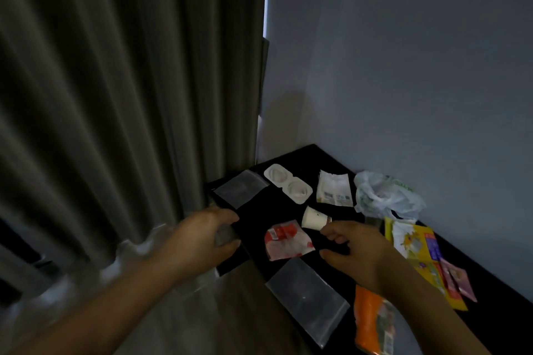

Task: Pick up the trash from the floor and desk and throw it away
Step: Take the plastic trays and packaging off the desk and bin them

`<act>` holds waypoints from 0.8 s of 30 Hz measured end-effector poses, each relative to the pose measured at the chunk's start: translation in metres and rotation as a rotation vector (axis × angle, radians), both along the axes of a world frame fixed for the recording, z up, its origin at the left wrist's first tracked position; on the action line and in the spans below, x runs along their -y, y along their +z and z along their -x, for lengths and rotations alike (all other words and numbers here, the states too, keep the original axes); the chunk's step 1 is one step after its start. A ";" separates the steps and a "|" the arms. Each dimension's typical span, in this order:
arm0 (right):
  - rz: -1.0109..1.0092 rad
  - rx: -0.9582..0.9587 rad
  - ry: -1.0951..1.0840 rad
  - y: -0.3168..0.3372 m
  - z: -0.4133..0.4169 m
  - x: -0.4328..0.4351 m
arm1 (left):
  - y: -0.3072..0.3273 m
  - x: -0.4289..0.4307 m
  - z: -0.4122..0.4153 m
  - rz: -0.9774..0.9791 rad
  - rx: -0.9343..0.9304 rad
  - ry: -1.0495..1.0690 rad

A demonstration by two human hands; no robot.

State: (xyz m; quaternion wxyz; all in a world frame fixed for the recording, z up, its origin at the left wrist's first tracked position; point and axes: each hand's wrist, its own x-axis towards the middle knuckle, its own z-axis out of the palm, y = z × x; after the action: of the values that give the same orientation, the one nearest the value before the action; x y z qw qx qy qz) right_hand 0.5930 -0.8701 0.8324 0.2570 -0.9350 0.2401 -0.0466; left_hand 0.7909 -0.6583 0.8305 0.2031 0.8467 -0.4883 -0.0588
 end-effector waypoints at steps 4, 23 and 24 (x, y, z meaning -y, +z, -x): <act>0.000 0.022 -0.035 -0.009 -0.023 0.014 | -0.015 0.020 -0.034 -0.037 -0.023 -0.029; -0.218 -0.045 -0.179 -0.069 -0.165 0.175 | -0.050 0.195 -0.194 -0.104 -0.097 -0.143; -0.222 -0.063 -0.191 -0.072 -0.166 0.181 | -0.054 0.202 -0.198 -0.110 -0.109 -0.155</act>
State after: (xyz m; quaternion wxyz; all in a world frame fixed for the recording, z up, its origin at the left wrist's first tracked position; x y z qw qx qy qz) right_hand 0.7589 -1.0515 0.7600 0.3457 -0.8746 0.3396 -0.0145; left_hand 0.9890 -0.8607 0.7763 0.1776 0.8118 -0.5366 -0.1467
